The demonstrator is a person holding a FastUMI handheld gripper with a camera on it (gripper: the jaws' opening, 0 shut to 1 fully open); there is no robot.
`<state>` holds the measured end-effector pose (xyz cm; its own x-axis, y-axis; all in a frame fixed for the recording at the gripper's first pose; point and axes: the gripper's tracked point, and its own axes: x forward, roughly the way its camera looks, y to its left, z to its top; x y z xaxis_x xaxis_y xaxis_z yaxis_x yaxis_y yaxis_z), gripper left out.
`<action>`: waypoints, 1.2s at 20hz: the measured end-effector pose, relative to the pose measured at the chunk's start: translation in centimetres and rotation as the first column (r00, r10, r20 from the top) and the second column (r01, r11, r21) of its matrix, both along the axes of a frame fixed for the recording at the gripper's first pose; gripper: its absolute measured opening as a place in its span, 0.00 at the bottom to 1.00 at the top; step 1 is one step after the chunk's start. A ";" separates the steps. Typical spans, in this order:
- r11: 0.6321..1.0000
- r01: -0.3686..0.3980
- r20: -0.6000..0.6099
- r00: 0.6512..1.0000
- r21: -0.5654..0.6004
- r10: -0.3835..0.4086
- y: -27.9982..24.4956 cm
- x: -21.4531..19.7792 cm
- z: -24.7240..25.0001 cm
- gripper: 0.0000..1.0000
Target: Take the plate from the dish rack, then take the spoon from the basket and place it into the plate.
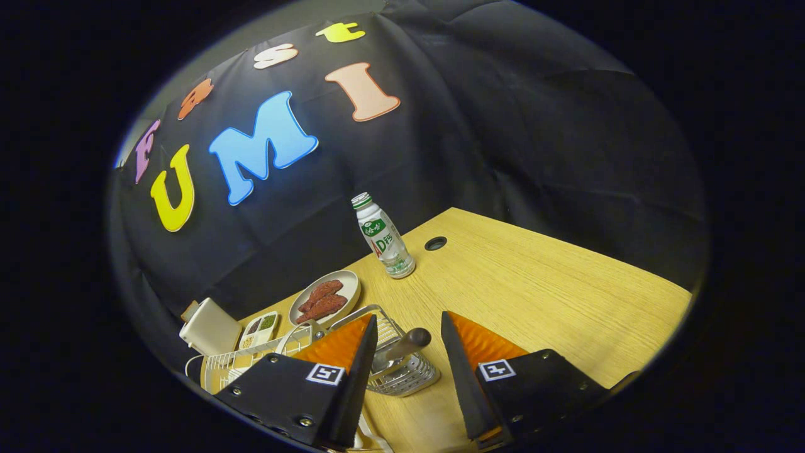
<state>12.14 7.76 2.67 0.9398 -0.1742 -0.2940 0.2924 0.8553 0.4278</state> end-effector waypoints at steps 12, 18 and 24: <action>1.000 -0.019 0.045 0.999 0.010 0.018 0.0 2.6 1.3 0.09; 0.998 -0.055 0.050 0.997 -0.023 0.056 0.0 3.2 3.9 0.08; 0.993 -0.101 0.056 0.993 -0.062 0.105 0.0 2.1 8.6 0.09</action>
